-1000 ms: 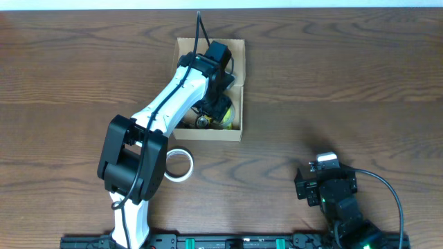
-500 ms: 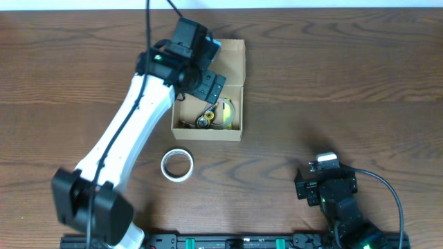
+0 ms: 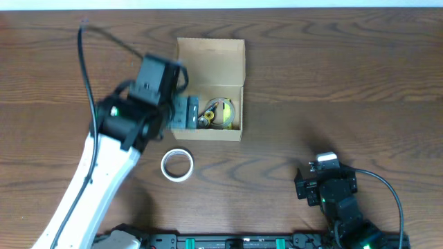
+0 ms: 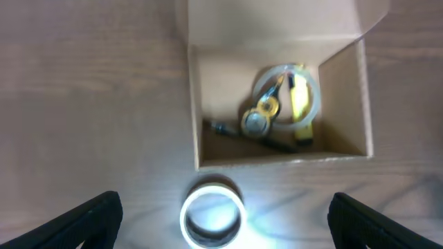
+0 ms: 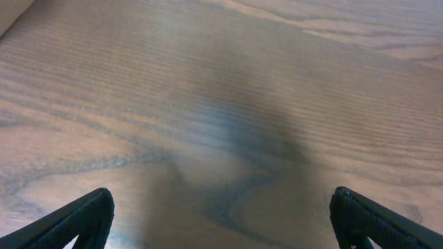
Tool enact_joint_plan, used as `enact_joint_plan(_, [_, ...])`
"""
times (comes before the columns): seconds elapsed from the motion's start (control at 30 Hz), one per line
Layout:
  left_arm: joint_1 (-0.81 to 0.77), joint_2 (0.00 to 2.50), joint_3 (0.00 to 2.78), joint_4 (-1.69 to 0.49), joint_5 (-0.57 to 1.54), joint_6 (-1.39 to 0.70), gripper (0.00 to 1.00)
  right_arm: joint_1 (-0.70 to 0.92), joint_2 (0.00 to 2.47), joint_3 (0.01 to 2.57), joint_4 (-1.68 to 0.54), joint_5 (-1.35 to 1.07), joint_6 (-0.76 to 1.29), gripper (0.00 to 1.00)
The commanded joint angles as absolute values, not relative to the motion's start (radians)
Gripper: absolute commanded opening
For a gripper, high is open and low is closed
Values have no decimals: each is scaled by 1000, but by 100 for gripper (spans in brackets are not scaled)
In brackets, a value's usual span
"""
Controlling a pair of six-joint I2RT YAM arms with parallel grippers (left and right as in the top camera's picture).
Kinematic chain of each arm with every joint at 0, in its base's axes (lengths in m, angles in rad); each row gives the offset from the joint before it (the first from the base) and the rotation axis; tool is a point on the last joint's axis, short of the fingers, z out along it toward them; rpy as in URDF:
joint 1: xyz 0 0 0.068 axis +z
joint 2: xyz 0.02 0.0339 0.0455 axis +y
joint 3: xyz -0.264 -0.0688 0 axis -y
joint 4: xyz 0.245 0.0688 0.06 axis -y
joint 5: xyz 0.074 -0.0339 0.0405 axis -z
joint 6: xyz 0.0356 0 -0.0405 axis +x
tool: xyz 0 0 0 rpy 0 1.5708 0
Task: Pack container
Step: 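Move the left gripper to the clear tape roll and grasp it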
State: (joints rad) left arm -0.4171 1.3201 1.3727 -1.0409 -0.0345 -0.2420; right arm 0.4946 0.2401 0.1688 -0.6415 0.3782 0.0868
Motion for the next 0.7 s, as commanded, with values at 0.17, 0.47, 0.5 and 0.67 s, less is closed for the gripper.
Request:
enact_joint_plan(0.17, [-421, 1153, 1031, -1012, -59, -648, 95, 490, 236, 167, -643, 392, 81, 99])
enact_joint_plan(0.47, [-421, 1180, 830, -996, -54, -1013, 98, 490, 236, 167, -643, 392, 81, 99])
enact_joint_plan(0.5, [-421, 1192, 814, -985, -49, -1038, 100, 490, 236, 167, -643, 392, 81, 99])
enact_joint_plan(0.67, [-421, 1274, 786, -895, -5, -1064, 97, 490, 236, 167, -643, 392, 81, 99])
